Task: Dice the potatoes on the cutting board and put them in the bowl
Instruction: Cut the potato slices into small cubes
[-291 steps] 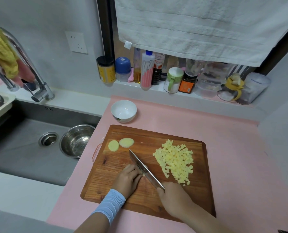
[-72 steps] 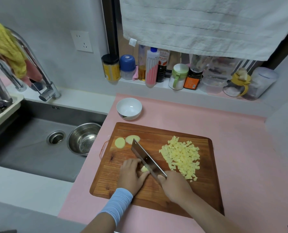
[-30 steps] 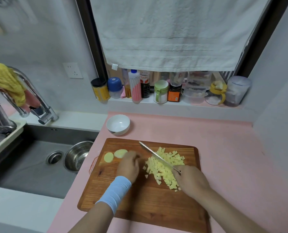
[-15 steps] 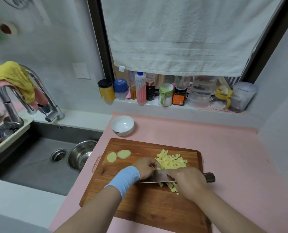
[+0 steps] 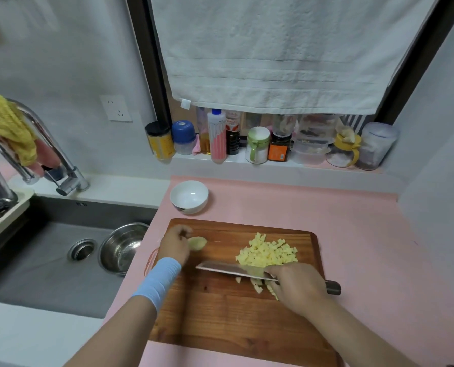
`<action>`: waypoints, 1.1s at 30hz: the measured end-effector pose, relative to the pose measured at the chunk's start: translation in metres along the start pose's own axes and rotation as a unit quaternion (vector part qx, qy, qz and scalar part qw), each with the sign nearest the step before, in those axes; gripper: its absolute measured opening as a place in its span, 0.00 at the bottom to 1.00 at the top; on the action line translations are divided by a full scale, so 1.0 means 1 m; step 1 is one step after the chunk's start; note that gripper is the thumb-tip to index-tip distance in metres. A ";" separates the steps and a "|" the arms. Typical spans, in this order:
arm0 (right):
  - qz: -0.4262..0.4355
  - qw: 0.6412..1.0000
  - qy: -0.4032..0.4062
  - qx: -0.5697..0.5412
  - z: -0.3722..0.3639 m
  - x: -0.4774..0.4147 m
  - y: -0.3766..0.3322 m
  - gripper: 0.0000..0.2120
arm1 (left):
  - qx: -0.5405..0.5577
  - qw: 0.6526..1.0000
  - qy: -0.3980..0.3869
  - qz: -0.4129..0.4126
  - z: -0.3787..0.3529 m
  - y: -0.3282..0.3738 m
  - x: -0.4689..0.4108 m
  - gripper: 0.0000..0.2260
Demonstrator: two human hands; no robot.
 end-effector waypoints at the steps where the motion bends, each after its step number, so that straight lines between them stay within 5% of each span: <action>1: -0.019 0.999 0.002 -0.029 -0.001 -0.002 -0.001 0.15 | -0.006 1.000 0.008 0.013 0.009 -0.011 -0.005 0.14; 9: -0.154 0.968 -0.018 -0.197 -0.027 -0.019 -0.045 0.10 | -0.253 0.949 -0.157 -0.105 -0.006 -0.068 -0.033 0.25; 12: -0.181 0.963 -0.026 -0.199 -0.037 -0.023 -0.061 0.11 | -0.305 0.926 -0.154 -0.160 -0.013 -0.071 -0.039 0.25; 17: -0.220 0.948 -0.020 -0.228 -0.048 -0.021 -0.082 0.11 | -0.194 0.954 -0.127 -0.187 -0.013 -0.077 -0.033 0.19; 27: -0.265 0.937 -0.014 -0.229 -0.061 0.001 -0.087 0.13 | -0.109 0.930 -0.175 -0.305 -0.056 -0.067 0.062 0.20; 33: -0.263 0.937 -0.027 -0.229 -0.062 0.015 -0.077 0.11 | -0.072 0.936 -0.126 -0.320 -0.056 -0.066 0.082 0.16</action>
Point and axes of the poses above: each hand's wrist, its own x-axis away from the middle knuckle, its own z-axis out of the back of the hand, y = z × x, the point moved 8 cm from there along -x, towards the middle knuckle, and after that the axes turned 5 degrees about y, right-handed, at the moved point
